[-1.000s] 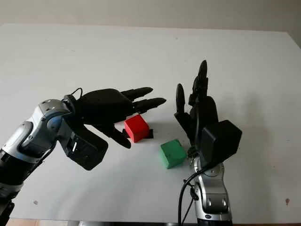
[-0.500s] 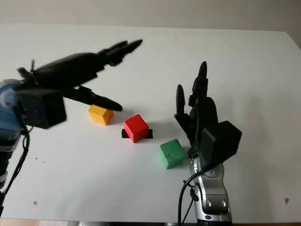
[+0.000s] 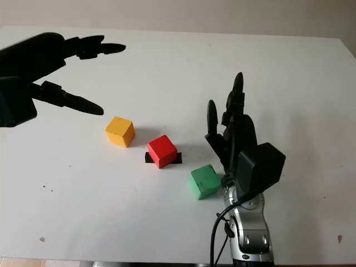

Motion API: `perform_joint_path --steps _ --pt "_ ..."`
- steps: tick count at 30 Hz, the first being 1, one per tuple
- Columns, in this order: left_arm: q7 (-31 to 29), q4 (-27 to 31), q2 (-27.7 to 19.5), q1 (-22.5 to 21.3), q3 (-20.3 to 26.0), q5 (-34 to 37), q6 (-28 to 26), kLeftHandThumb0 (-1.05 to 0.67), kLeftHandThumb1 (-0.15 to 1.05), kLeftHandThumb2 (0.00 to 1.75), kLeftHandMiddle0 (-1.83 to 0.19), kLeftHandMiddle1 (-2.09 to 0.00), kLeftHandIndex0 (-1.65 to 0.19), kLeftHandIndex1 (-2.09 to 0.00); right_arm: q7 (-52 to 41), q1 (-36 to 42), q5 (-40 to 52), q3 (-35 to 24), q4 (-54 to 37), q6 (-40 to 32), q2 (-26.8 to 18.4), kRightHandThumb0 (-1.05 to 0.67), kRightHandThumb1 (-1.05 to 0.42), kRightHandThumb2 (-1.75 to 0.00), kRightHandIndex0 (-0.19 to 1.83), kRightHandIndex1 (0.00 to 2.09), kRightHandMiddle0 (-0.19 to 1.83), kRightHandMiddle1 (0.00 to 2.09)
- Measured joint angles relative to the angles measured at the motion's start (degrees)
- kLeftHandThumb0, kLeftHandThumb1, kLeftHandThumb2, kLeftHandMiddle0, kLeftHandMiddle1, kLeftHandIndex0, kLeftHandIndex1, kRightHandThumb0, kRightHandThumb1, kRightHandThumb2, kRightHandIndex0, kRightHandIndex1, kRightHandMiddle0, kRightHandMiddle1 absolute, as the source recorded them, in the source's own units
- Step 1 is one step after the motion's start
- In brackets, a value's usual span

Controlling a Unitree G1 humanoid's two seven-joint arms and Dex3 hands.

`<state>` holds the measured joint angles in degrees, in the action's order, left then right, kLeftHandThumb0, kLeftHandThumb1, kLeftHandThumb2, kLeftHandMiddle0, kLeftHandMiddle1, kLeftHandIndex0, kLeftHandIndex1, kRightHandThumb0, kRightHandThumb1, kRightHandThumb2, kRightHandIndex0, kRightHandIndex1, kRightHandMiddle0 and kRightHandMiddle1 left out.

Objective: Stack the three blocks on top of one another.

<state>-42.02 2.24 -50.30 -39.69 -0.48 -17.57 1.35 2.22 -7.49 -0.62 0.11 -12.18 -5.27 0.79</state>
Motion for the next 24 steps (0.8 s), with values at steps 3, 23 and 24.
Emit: perform_joint_path --steps 3,23,24 --pt "1.34 -4.87 -0.44 -0.04 -1.87 -1.53 7.64 -0.79 0.88 0.06 0.11 -0.03 -0.20 -0.05 0.02 -0.12 -0.10 0.03 -0.04 -0.64 0.00 -0.70 -1.05 -0.60 -0.19 0.00 -0.19 0.00" --pt "16.93 -8.70 5.33 3.63 -10.27 -18.88 15.65 -0.81 0.88 0.06 0.10 -0.06 -0.26 -0.08 -0.07 -0.23 -0.01 -0.28 -0.07 -0.98 -0.07 -0.68 -1.05 -0.60 -0.19 0.00 -0.19 0.00" --pt "17.34 -8.61 5.47 3.97 -10.61 -19.97 15.44 -0.81 0.89 0.07 0.10 -0.06 -0.26 -0.08 -0.10 -0.22 0.14 -0.34 -0.07 -0.94 -0.07 -0.68 -1.05 -0.59 -0.19 0.00 -0.19 0.00"
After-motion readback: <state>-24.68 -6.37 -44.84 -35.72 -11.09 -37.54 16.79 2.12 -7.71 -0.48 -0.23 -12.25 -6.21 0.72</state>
